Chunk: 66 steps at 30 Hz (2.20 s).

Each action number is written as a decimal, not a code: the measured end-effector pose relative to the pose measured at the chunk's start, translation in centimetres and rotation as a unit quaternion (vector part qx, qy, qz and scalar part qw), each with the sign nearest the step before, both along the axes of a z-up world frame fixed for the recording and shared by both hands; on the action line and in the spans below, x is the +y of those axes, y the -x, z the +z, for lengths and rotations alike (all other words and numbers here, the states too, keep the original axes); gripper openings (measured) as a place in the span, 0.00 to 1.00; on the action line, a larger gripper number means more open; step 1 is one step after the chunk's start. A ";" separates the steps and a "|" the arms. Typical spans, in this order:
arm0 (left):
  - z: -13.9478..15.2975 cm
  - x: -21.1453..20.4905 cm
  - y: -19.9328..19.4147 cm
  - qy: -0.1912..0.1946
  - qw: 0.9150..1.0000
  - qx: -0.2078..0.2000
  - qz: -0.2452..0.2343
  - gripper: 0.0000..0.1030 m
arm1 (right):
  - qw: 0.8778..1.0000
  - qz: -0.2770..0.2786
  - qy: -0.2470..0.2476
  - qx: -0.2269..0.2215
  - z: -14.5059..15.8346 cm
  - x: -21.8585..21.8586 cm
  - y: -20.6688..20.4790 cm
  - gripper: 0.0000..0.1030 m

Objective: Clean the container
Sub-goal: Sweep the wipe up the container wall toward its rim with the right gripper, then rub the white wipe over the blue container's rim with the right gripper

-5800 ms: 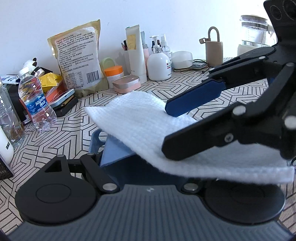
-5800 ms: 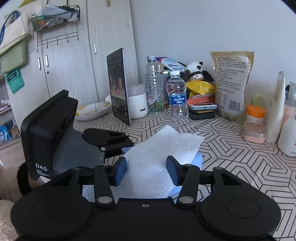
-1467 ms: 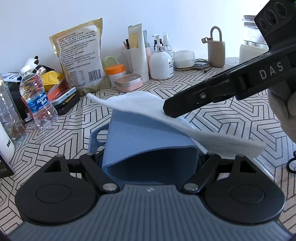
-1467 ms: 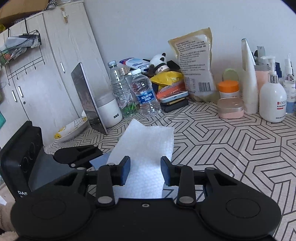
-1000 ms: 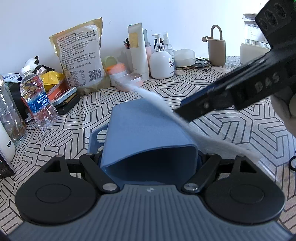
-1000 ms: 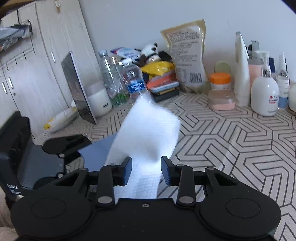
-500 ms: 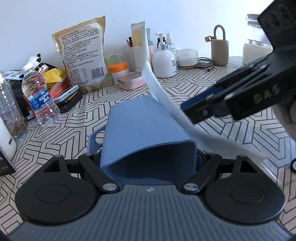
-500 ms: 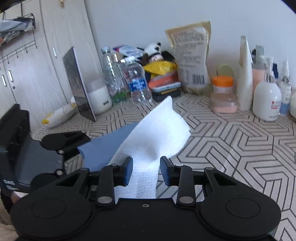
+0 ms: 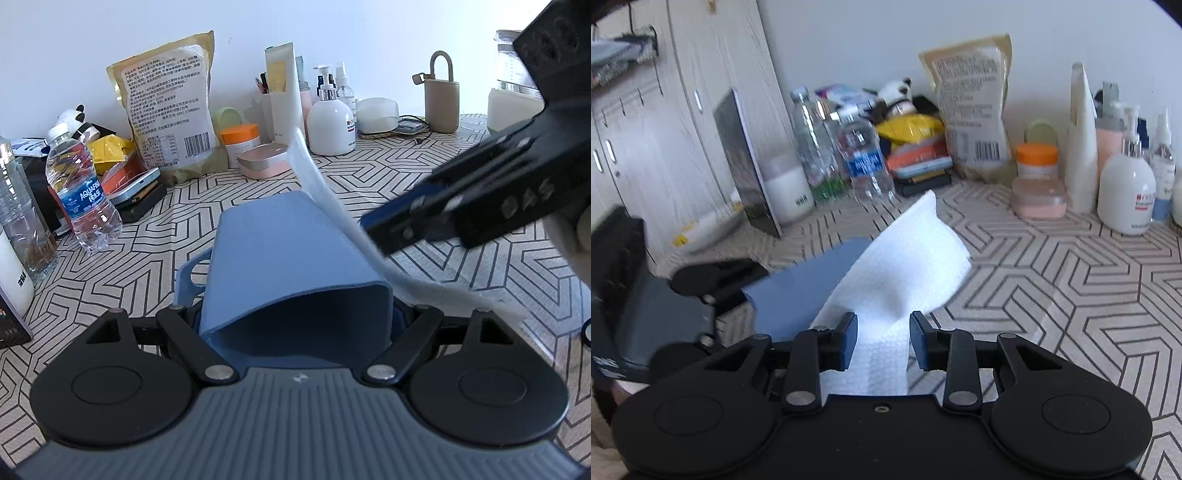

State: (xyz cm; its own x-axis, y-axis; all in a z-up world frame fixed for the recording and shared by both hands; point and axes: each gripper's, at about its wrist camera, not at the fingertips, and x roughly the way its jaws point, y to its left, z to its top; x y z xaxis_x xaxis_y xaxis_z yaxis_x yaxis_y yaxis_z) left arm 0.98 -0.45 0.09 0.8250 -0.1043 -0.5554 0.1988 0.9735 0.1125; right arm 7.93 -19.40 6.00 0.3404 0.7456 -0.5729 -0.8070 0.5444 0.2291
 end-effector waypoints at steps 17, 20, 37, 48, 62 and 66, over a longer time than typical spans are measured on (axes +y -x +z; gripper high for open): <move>0.0 -0.2 0.0 -0.005 1.000 0.000 -0.012 0.81 | 0.997 0.029 -0.068 0.014 0.6 0.1 0.4 0.40; 0.0 -0.2 0.0 -0.005 1.000 -0.001 -0.011 0.81 | 0.997 0.035 -0.065 0.011 0.7 0.3 0.7 0.43; 0.0 -0.2 0.0 -0.003 1.000 0.000 -0.004 0.81 | 0.997 0.042 -0.069 0.006 0.3 0.7 1.3 0.44; 0.1 -0.4 -0.1 -0.007 1.000 -0.001 -0.006 0.81 | 0.997 0.034 -0.064 0.011 0.6 -0.2 1.3 0.24; 0.1 -0.4 0.1 0.000 1.000 -0.001 0.001 0.81 | 0.999 0.001 0.022 0.028 -1.9 1.1 -0.5 0.20; 0.1 -0.3 0.1 -0.004 1.000 -0.001 0.001 0.81 | 0.998 -0.002 0.049 0.028 -2.6 1.8 -0.7 0.19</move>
